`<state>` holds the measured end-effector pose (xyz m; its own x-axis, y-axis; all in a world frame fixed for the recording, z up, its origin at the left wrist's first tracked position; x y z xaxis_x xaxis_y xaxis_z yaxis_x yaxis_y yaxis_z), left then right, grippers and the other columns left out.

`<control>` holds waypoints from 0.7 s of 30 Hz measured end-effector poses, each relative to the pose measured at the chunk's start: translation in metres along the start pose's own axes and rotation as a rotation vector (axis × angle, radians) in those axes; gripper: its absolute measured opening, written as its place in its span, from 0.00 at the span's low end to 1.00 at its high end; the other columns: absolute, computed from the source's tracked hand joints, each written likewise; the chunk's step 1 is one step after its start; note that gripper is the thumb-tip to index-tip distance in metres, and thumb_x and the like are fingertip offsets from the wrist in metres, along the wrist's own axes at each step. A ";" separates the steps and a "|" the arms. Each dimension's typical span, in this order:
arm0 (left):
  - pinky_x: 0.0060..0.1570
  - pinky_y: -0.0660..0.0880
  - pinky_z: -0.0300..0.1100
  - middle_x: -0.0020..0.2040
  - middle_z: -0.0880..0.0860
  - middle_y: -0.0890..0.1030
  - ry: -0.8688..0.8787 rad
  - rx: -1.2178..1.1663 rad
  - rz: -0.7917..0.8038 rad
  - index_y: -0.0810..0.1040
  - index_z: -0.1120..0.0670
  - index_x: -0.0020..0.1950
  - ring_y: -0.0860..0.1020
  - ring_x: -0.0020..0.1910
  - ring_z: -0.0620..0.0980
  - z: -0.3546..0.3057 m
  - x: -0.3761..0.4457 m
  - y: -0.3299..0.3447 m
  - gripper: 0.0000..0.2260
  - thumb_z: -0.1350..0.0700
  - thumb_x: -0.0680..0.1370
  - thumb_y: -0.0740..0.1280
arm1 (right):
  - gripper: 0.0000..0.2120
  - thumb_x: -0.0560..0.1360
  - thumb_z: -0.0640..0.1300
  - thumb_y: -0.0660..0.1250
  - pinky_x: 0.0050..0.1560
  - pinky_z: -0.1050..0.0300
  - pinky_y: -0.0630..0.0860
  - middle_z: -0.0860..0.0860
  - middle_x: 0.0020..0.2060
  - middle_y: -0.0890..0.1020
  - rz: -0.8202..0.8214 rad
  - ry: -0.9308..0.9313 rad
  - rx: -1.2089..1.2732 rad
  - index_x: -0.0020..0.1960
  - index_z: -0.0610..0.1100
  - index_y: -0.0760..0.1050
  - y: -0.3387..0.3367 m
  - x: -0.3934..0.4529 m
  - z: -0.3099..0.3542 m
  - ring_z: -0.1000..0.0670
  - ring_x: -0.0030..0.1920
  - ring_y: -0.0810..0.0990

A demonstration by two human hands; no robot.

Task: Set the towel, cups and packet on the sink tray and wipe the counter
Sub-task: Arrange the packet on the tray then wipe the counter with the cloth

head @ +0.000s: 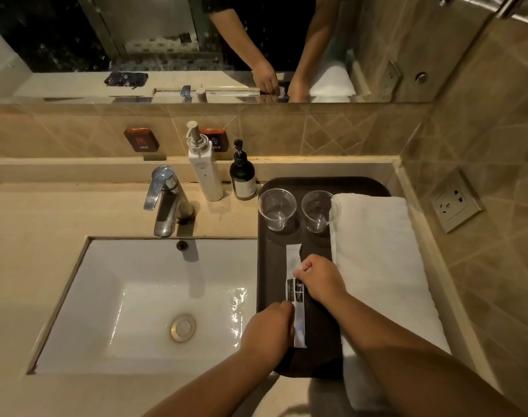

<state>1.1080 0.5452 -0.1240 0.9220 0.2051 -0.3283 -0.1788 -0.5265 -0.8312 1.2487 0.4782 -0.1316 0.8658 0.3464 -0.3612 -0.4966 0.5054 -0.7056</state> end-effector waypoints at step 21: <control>0.72 0.59 0.53 0.74 0.57 0.67 0.211 0.403 -0.040 0.66 0.55 0.73 0.63 0.73 0.58 -0.016 -0.007 0.017 0.24 0.50 0.79 0.64 | 0.20 0.78 0.46 0.64 0.55 0.55 0.72 0.49 0.63 0.76 -0.068 -0.469 -0.429 0.70 0.47 0.72 0.011 -0.026 0.015 0.46 0.57 0.74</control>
<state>1.1037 0.5214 -0.1284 0.9733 0.0237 -0.2285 -0.2225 -0.1498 -0.9634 1.2198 0.4859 -0.1207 0.7271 0.6828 -0.0707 -0.2886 0.2106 -0.9340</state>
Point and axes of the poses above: each hand's wrist, its own x-axis towards the middle knuckle, its own y-axis out of the palm, z = x × y, the point moved 8 cm from there along x, towards the middle knuckle
